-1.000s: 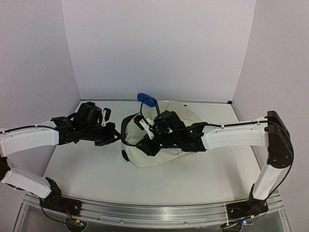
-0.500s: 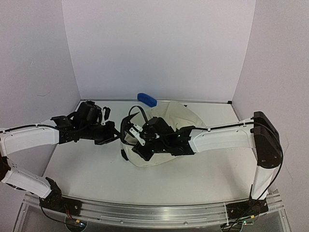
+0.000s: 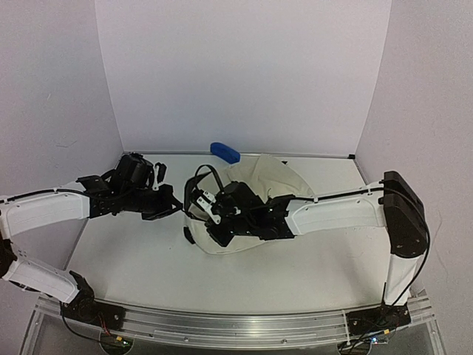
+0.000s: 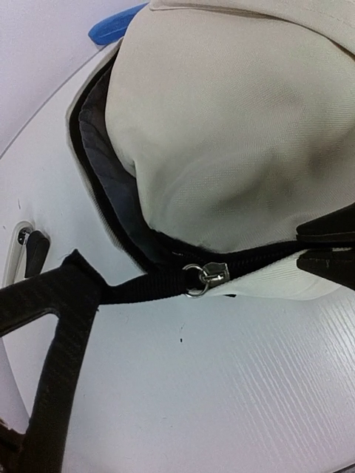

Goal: Pack the student bag
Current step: Zip the student bag at the center of the board.

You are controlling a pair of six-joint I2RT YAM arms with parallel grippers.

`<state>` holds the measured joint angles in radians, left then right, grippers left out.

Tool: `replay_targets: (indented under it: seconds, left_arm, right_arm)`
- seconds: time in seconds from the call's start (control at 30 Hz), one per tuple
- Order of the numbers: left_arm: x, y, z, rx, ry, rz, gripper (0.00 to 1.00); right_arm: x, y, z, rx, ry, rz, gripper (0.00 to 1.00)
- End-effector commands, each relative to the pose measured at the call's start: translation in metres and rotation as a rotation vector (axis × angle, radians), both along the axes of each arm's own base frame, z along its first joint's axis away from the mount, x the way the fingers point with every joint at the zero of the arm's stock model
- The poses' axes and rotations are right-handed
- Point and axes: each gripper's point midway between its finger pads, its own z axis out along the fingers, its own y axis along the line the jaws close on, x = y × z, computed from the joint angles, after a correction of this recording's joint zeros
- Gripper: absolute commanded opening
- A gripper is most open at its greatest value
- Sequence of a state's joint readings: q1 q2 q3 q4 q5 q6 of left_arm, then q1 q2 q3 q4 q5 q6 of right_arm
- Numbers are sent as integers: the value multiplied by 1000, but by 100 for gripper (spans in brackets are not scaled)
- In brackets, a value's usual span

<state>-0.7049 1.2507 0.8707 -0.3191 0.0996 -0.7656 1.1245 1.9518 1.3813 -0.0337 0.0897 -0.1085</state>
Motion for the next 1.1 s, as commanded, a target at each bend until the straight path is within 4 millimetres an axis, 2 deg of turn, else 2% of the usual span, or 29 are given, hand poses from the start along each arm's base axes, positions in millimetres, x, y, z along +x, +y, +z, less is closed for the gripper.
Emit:
replay_targets:
  seconds: [0.0, 0.33, 0.47, 0.6, 1.07]
  left_arm:
    - [32, 15, 40, 1, -131, 62, 0]
    - [71, 22, 55, -4, -219, 58, 0]
    - [84, 19, 60, -33, -253, 49, 0]
    - [97, 17, 63, -47, -286, 40, 0]
    - [135, 32, 64, -38, -357, 62, 0]
  right_arm:
    - [-10, -15, 22, 29, -5, -30, 0]
    - [-41, -27, 19, 14, 52, -28, 0]
    - [-54, -29, 14, 15, 95, -34, 0]
    - [-66, -32, 13, 17, 123, -27, 0]
    - [-109, -44, 20, 36, 251, 28, 0]
